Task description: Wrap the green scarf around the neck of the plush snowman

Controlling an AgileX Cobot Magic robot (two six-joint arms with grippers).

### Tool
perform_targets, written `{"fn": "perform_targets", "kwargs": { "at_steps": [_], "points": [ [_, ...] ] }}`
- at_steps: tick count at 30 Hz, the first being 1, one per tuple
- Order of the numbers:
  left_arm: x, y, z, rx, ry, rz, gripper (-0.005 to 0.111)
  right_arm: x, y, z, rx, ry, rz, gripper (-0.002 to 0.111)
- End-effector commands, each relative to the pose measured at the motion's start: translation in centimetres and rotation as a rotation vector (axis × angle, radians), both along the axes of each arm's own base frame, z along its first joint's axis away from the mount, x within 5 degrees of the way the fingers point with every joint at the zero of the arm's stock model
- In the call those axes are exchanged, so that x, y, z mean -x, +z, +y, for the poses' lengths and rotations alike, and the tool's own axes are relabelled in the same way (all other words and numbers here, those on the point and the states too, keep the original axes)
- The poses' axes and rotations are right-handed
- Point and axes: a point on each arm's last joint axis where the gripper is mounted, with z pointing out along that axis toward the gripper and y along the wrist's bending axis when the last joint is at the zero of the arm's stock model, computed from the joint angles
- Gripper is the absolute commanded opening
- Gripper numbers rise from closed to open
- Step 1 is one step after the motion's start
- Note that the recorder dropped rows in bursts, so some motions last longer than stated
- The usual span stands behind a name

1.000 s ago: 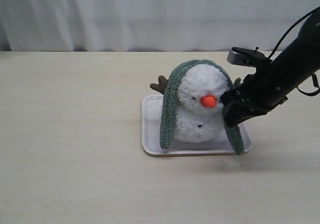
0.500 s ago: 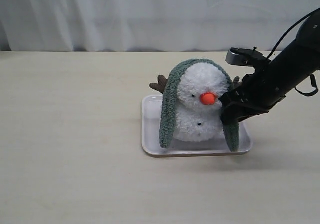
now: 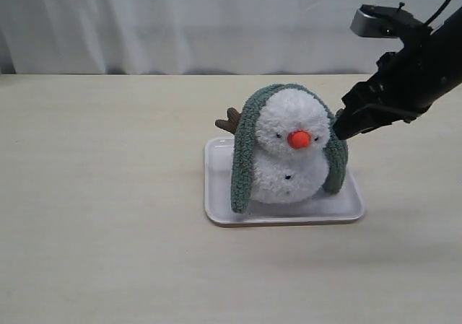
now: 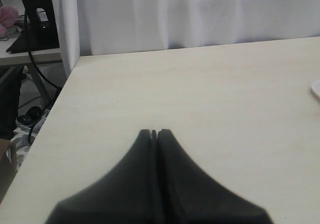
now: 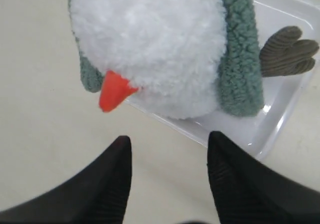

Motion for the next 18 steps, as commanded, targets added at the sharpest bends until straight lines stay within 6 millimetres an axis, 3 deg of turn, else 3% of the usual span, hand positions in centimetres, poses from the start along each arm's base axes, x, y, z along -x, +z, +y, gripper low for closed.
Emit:
{"fn": "perform_targets", "kwargs": {
  "at_steps": [1, 3, 5, 9, 18],
  "points": [
    [0.0, 0.0, 0.0, 0.005, 0.001, -0.008, 0.000, 0.2, 1.3, 0.0, -0.002, -0.015, -0.066, 0.046],
    [0.0, 0.0, 0.0, 0.005, 0.001, -0.008, 0.000, -0.3, 1.7, -0.1, -0.007, -0.059, -0.133, 0.045],
    [0.0, 0.0, 0.0, 0.005, 0.001, -0.008, 0.000, -0.8, 1.9, -0.2, -0.013, -0.096, -0.176, 0.035],
    [0.0, 0.0, 0.0, 0.005, 0.001, -0.008, 0.000, -1.2, 2.0, -0.3, 0.002, -0.071, -0.231, 0.004],
    [0.0, 0.0, 0.0, 0.005, 0.001, -0.008, 0.000, -3.1, 6.6, 0.3, -0.043, -0.063, -0.242, 0.004]
  ]
}}
